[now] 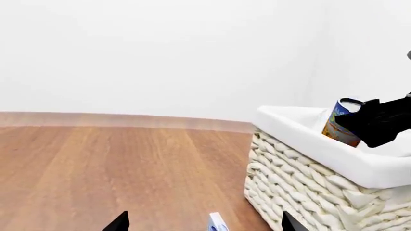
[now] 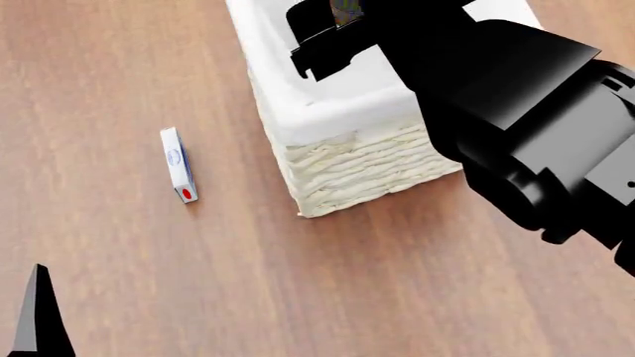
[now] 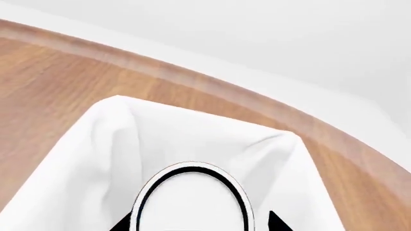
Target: Pick up the alphabet soup and the cream cheese box, and put them in the basket.
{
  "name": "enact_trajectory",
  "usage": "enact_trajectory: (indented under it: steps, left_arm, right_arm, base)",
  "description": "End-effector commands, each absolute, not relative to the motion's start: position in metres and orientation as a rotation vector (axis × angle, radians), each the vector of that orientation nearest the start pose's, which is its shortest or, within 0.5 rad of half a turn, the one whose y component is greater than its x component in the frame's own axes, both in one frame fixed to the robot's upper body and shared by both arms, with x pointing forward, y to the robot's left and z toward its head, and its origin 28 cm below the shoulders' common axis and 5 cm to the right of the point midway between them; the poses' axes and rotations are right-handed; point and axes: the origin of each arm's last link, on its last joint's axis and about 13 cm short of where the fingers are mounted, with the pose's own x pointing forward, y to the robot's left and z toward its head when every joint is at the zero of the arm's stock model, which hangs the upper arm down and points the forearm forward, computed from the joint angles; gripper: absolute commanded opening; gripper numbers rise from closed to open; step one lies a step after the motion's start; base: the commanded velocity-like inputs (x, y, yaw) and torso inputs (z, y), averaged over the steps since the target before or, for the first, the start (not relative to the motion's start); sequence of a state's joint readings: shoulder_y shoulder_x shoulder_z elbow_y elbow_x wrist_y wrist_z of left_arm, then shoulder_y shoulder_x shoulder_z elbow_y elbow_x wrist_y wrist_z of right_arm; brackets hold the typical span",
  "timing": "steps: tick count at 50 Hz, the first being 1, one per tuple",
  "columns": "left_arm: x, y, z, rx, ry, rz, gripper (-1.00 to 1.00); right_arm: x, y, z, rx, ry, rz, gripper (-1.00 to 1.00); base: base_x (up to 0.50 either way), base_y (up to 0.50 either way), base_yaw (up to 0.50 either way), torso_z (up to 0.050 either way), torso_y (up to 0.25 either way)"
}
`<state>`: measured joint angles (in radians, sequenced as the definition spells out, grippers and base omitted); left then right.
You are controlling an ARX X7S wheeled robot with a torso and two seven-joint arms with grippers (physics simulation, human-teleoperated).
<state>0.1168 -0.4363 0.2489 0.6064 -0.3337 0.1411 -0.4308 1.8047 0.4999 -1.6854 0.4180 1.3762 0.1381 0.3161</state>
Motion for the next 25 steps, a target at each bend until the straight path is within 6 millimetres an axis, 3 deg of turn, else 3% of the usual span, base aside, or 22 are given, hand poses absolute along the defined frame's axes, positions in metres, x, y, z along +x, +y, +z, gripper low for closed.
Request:
enact_trajectory:
  steps: [1, 20, 25]
  left_arm:
    - [0.165, 0.214, 0.120, -0.134, -0.470, -0.028, 1.00]
    - [0.165, 0.214, 0.121, -0.135, -0.472, -0.031, 1.00]
    - [0.165, 0.214, 0.120, -0.134, -0.470, -0.033, 1.00]
  right_arm:
    - [0.379, -0.103, 0.326, -0.385, -0.161, 0.271, 1.00]
    - [0.375, -0.104, 0.329, -0.390, -0.183, 0.263, 1.00]
    - [0.364, -0.104, 0.336, -0.380, -0.264, 0.252, 1.00]
  base:
    - [0.00, 0.00, 0.00, 0.000, 0.000]
    - [0.00, 0.00, 0.00, 0.000, 0.000]
    - [0.00, 0.00, 0.00, 0.000, 0.000]
